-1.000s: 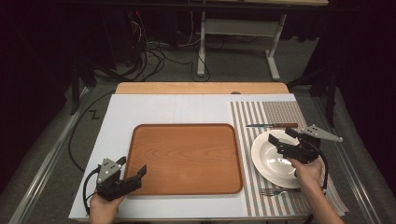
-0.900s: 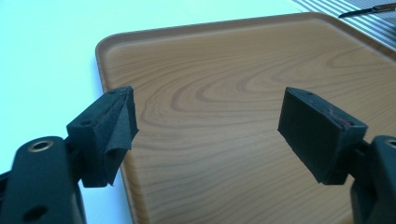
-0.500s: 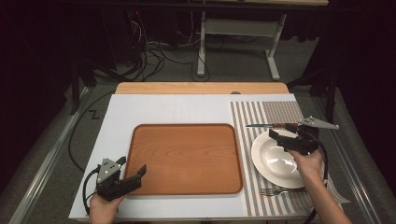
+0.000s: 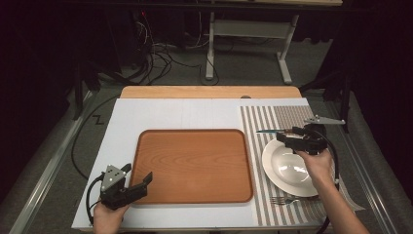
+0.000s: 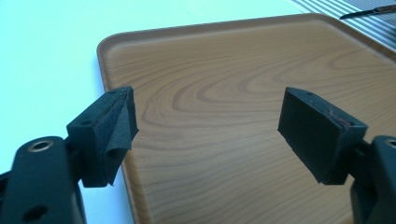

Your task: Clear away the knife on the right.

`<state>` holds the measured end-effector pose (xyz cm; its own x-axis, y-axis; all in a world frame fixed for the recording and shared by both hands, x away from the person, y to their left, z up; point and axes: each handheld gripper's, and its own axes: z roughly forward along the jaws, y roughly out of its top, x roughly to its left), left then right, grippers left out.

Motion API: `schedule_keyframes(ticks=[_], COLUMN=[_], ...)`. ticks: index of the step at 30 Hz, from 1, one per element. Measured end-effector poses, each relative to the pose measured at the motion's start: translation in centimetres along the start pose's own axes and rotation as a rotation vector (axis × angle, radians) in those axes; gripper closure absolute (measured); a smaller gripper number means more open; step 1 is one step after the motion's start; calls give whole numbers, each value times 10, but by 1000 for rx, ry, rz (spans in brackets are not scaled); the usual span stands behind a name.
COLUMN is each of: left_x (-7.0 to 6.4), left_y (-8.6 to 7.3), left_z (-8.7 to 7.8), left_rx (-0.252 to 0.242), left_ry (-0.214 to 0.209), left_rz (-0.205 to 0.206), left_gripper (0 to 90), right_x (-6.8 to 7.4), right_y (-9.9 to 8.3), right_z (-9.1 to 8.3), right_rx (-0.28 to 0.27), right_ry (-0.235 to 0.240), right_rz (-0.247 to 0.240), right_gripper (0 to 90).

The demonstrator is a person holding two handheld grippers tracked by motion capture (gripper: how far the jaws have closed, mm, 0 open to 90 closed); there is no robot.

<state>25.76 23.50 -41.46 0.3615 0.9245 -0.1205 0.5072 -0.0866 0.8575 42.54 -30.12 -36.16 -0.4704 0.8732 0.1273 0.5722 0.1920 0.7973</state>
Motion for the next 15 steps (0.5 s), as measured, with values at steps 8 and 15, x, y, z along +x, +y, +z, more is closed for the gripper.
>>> schedule_keyframes(ticks=[8,15], left_x=[0,0], left_y=[0,0], left_z=[0,1], left_rx=[0,1], left_ry=[0,-1], left_rz=[1,0], left_gripper=[205,205], right_x=[-1,-5], right_y=[12,18], right_z=[4,13], right_rx=[113,196], right_ry=[-38,-49], right_rz=[-76,-85], right_gripper=[292,318])
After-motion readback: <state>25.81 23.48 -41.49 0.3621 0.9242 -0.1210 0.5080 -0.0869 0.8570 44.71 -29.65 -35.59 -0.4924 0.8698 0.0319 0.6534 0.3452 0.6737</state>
